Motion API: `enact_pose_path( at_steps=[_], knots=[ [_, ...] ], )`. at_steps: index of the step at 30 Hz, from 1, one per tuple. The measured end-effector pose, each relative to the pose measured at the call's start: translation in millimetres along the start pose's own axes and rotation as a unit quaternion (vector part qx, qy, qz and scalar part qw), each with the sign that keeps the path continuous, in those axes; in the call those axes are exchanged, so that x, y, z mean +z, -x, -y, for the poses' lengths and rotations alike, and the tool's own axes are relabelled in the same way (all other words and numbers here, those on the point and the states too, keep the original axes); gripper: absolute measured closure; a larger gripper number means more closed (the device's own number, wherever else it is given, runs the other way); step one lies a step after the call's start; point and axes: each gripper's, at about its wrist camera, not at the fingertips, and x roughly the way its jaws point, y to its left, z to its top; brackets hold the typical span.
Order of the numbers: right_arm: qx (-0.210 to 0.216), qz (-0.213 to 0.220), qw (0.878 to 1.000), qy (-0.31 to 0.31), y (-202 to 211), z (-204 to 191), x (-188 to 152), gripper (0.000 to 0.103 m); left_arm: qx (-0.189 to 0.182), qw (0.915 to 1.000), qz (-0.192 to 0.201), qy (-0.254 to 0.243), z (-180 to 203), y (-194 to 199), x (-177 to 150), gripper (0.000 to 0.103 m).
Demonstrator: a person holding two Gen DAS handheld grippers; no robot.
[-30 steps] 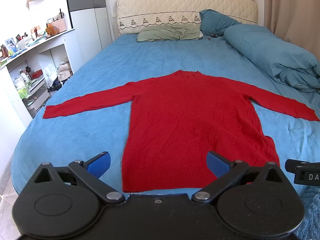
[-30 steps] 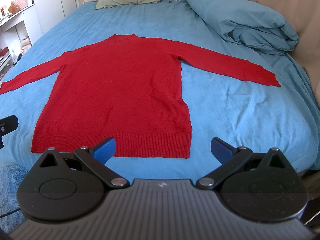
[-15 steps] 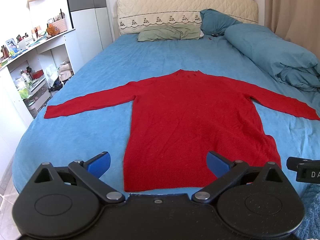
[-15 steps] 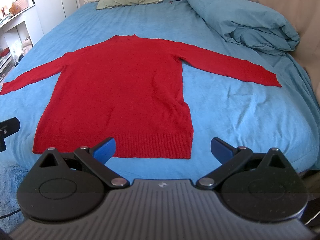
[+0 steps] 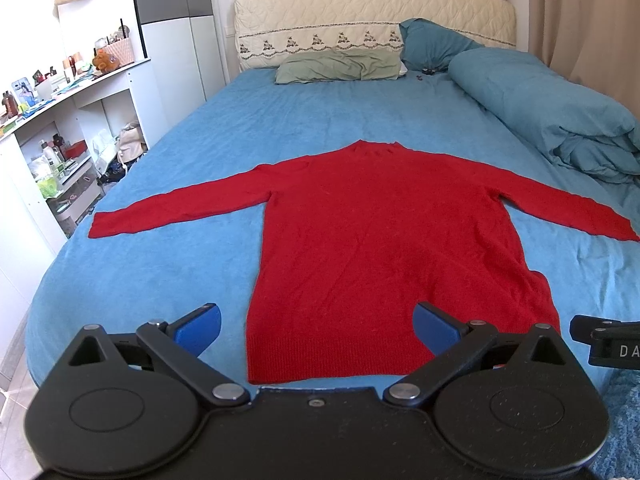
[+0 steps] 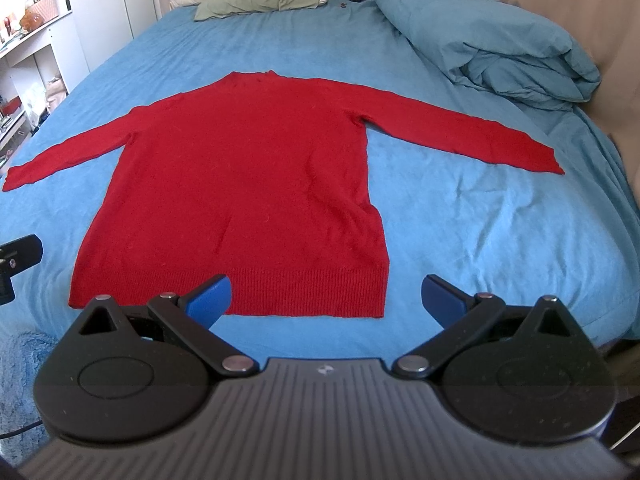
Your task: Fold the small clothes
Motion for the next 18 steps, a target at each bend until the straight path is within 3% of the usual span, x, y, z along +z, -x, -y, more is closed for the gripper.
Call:
enact_pose_path(
  at_steps=[18],
  knots=[
    [0.004,0.001,1.0,0.0,2.6,0.0,0.4,0.0,-0.002,1.0,0.004,0.002,1.7,5.1,1.1,0.0]
  ],
)
